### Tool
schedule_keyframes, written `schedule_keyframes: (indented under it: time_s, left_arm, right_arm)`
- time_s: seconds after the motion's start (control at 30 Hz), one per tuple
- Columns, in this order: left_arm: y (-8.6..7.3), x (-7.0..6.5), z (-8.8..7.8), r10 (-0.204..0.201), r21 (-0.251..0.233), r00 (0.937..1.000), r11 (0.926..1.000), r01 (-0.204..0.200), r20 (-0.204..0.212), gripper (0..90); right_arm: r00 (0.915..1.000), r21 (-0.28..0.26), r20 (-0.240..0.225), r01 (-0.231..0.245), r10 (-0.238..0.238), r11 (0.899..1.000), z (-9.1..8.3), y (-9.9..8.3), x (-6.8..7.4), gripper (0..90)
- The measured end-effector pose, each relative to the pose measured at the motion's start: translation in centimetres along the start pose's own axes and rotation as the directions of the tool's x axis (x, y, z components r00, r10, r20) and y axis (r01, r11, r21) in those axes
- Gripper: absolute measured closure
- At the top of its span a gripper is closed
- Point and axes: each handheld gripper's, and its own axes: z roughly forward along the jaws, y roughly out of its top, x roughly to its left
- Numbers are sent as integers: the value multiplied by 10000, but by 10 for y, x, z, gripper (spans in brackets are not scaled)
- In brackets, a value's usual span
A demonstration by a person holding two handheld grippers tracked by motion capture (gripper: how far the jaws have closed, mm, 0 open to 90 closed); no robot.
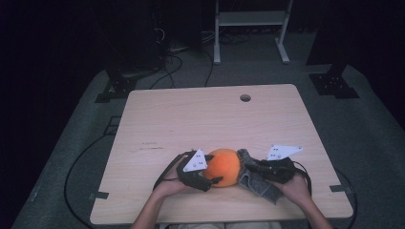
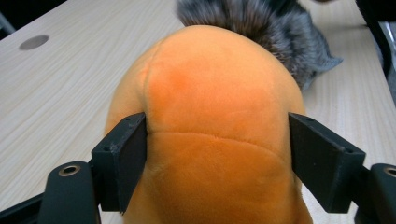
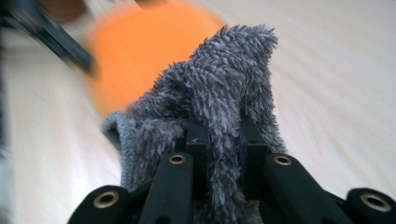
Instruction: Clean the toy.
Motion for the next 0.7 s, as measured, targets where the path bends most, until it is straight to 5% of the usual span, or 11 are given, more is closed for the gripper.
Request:
schedule_keyframes:
  time_s: [0.1, 0.2, 0.33, 0.4, 0.5, 0.63, 0.7]
  left_arm:
    - [2, -4, 2, 303, 60, 9995, 9995, -303, 82, 235]
    - [1, -5, 0, 398, 173, 9991, 9990, -400, 131, 236]
    - [-2, -3, -1, 135, 24, 9997, 9999, -136, 195, 235]
    - [-3, -2, -2, 51, -2, 9997, 10000, -51, 225, 231]
    - [-4, 1, -4, -141, -53, 9997, 9999, 142, 205, 214]
    - [-4, 1, -2, -123, -116, 9998, 9999, 124, 136, 211]
    - [-1, -2, 1, 53, -56, 9998, 10000, -52, 178, 208]
  right_arm:
    - [9968, -644, -414, 658, -686, 9958, 0, 19, 20, 780]
    - [9930, -466, -296, 1130, -1144, 9925, 6, 25, 28, 780]
    - [9989, -274, -132, 440, -444, 9987, 5, 12, 9, 780]
    - [9981, 315, 461, 405, -419, 9987, 7, 0, -3, 780]
    - [9988, 1012, 488, 27, -77, 9949, 9, -17, -16, 780]
    - [9998, 365, -31, -199, 200, 9991, 2, -13, -13, 780]
    - [9997, 75, -210, 97, -96, 9999, 1, -4, -4, 780]
